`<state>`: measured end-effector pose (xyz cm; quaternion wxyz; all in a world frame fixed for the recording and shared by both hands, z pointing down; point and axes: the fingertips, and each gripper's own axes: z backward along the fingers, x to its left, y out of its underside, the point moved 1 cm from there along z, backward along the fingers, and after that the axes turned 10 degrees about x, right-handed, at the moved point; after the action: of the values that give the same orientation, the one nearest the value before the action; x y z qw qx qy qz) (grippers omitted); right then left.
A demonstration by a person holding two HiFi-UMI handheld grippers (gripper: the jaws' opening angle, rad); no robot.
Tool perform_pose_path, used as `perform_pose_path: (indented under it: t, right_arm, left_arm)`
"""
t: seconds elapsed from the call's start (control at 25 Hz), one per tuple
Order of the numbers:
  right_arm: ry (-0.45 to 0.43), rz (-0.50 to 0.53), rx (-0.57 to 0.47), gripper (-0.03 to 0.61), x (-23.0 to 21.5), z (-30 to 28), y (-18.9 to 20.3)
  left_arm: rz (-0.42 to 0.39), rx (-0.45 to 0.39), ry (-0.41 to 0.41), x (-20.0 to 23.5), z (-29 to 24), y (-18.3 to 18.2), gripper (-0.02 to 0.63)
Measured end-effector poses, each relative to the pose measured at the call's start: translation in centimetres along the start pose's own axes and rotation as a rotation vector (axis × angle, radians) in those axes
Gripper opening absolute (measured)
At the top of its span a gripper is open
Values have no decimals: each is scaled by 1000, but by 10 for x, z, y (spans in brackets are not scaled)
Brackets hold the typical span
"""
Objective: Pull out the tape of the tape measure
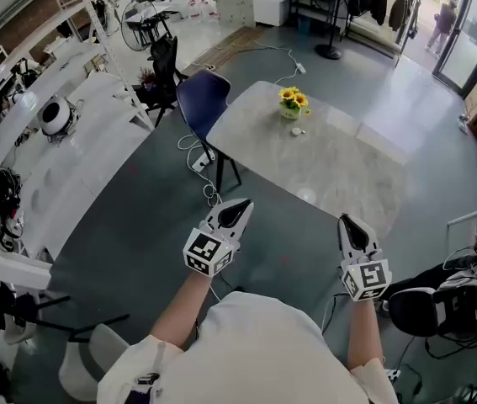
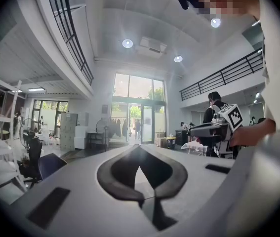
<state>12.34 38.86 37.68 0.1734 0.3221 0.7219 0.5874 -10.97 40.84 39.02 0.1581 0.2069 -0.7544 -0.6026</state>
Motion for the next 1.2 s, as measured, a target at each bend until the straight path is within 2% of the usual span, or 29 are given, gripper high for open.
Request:
perform_pose_path:
  t: [0.44,1.04,1.2]
  right_arm:
    - [-7,-38,30,44,8,-6,10]
    - [5,-73,73,46,29,-22,15]
    - [16,-83,84,48,35,-27,15]
  left_arm:
    - [10,19,-24,8,3,10,11]
    - [36,25,23,36,5,19,219]
    - [48,35,41,44,6,23,230]
